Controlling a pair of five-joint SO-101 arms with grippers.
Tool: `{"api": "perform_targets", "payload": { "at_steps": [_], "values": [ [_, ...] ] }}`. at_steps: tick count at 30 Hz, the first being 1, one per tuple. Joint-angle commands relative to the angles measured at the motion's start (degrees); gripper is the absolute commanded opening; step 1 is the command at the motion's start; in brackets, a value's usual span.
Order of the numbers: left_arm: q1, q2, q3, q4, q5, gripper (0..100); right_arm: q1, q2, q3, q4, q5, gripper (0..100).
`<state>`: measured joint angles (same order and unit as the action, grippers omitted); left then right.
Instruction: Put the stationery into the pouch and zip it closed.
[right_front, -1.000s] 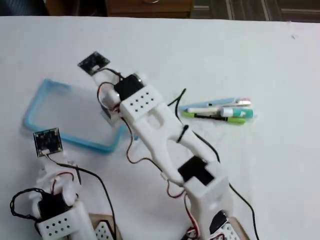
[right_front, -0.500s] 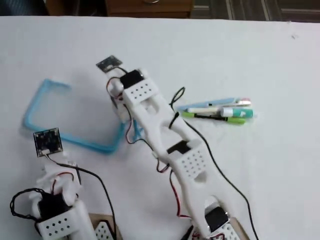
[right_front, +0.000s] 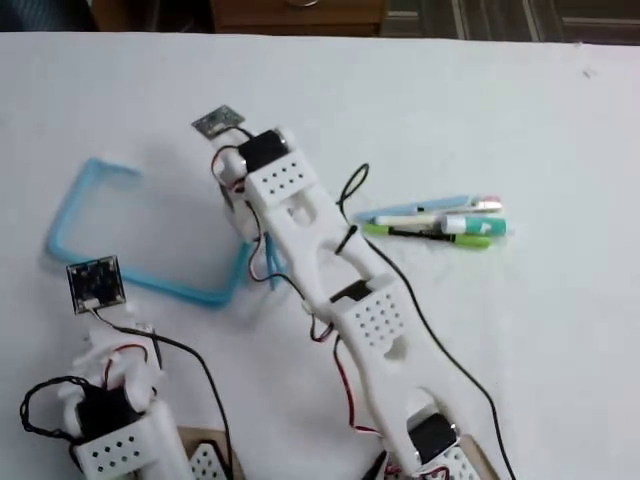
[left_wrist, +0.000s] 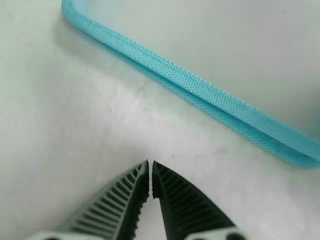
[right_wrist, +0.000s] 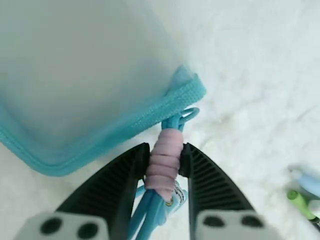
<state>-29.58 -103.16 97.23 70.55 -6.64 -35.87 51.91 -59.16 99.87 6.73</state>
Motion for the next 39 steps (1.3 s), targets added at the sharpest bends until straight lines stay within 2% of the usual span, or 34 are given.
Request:
{"api": "perform_targets", "payload": {
  "at_steps": [1,4,8,16,23,28,31,34,39],
  "values": [
    [-0.31,-0.57,-0.18,-0.44,-0.44,5,0.57,-4.44,-2.29,0.84,0.09,2.2],
    [-0.31,-0.57,-0.53,-1.85,-0.62,5,0.4,-9.45,-2.29,0.84,0.7,1.8],
    [-0.31,-0.57,-3.08,-5.8,-2.11,5,0.22,-18.33,-2.29,0.75,6.42,1.7],
    [-5.76,-0.48,-17.76,-7.21,0.79,27,0.22,-35.56,-2.29,0.57,15.56,1.7],
    [-6.02,-0.13,-28.84,-6.59,2.02,27,0.22,-45.67,-2.2,-5.85,23.74,1.7],
    [-6.02,0.84,-37.45,-6.42,2.02,27,0.22,-48.75,-2.2,-10.33,26.11,1.7],
    [-6.2,7.25,-44.31,-6.42,3.52,27,0.22,-50.68,-2.2,-14.81,25.93,1.7],
    [-6.29,19.21,-55.56,-4.48,10.55,27,0.22,-52.0,-2.2,-17.8,26.02,1.7],
    [-4.62,43.47,-82.55,9.49,22.07,27,-1.19,-51.65,-1.41,-14.55,25.32,1.7]
  ]
}}
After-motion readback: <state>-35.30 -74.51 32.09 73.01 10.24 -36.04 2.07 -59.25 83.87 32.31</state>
